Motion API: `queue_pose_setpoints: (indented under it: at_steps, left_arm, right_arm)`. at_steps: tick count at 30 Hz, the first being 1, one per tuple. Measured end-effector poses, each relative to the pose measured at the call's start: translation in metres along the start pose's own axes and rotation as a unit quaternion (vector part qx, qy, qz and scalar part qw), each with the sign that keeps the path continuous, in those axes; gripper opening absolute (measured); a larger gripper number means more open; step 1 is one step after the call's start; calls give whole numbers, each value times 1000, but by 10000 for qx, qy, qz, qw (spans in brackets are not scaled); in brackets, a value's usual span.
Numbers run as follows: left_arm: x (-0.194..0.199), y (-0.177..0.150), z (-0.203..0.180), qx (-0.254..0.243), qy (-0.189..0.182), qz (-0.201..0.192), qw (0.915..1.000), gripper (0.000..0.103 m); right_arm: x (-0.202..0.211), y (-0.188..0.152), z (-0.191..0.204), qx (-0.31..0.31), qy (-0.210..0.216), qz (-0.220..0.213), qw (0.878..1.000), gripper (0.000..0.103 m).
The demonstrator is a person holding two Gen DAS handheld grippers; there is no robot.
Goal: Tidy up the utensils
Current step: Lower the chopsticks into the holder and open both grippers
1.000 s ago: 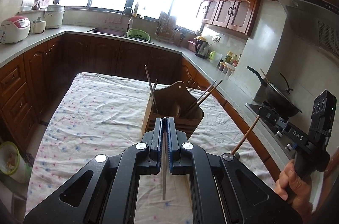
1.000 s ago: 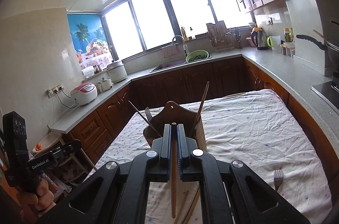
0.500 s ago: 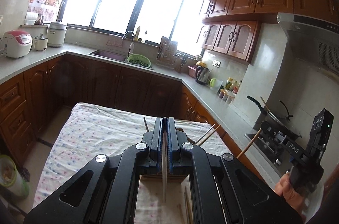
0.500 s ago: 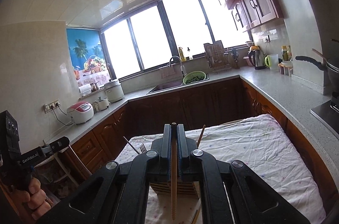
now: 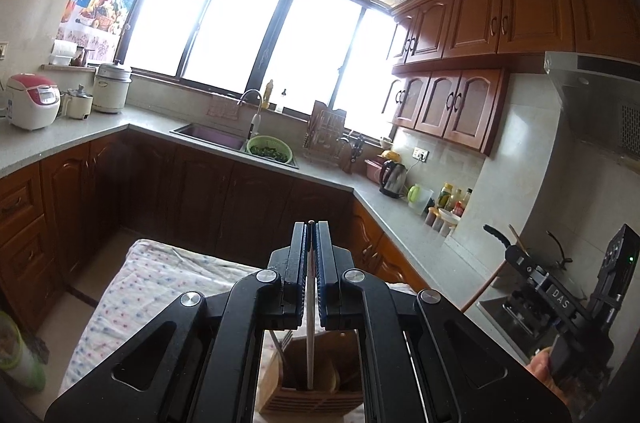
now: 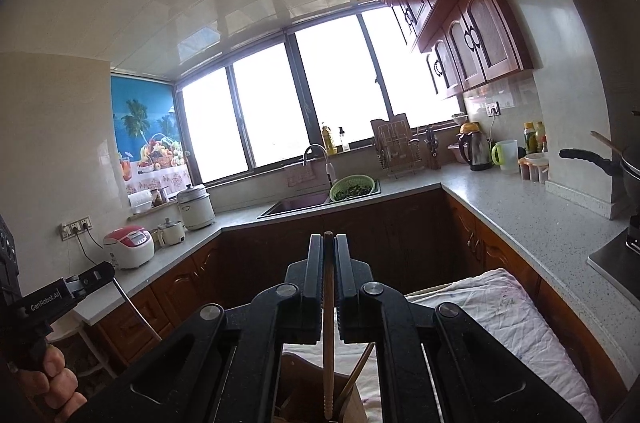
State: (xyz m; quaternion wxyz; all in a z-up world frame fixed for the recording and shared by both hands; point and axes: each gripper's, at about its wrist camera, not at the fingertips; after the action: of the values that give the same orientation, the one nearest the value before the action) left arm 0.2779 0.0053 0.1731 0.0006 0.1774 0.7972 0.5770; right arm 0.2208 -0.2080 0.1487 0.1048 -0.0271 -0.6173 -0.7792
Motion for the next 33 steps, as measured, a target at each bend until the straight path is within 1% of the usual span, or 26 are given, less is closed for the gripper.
queue_pose_setpoints:
  at_steps: [4, 7, 18, 22, 27, 29, 33]
  left_arm:
    - [-20, -12, 7, 99, 151, -50, 9998, 3]
    - [-30, -27, 10, 64, 259, -4, 9996, 3]
    - [-61, -82, 21, 158, 371, 479, 9980, 3]
    - [-67, -93, 26, 217, 337, 608, 9973, 3]
    - [-74, -102, 27, 170, 361, 787, 9961, 4]
    - [-73, -103, 25, 114, 413, 757, 9962, 4]
    - [-73, -100, 24, 107, 374, 827, 9958, 4]
  right_arm:
    - [-13, -9, -6, -39, -44, 53, 10000, 5]
    - [-21, -21, -11, -116, -50, 132, 9998, 5]
    - [-42, -75, -19, -326, -80, 523, 9981, 5]
    - [-44, -84, -24, -393, -130, 593, 9974, 5]
    - [-46, -90, -27, -413, -169, 724, 9964, 5]
    - [-47, -91, -27, -396, -196, 728, 9964, 5]
    - [-48, -89, -27, -382, -169, 789, 9960, 5]
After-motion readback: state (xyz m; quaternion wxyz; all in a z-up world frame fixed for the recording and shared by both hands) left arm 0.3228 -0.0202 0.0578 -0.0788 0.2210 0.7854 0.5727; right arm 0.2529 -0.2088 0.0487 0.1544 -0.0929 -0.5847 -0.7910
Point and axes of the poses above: each gripper's, at about its wrist camera, not at the fingertips, and x roughly against the way its jaws point, z to its left, y to its top
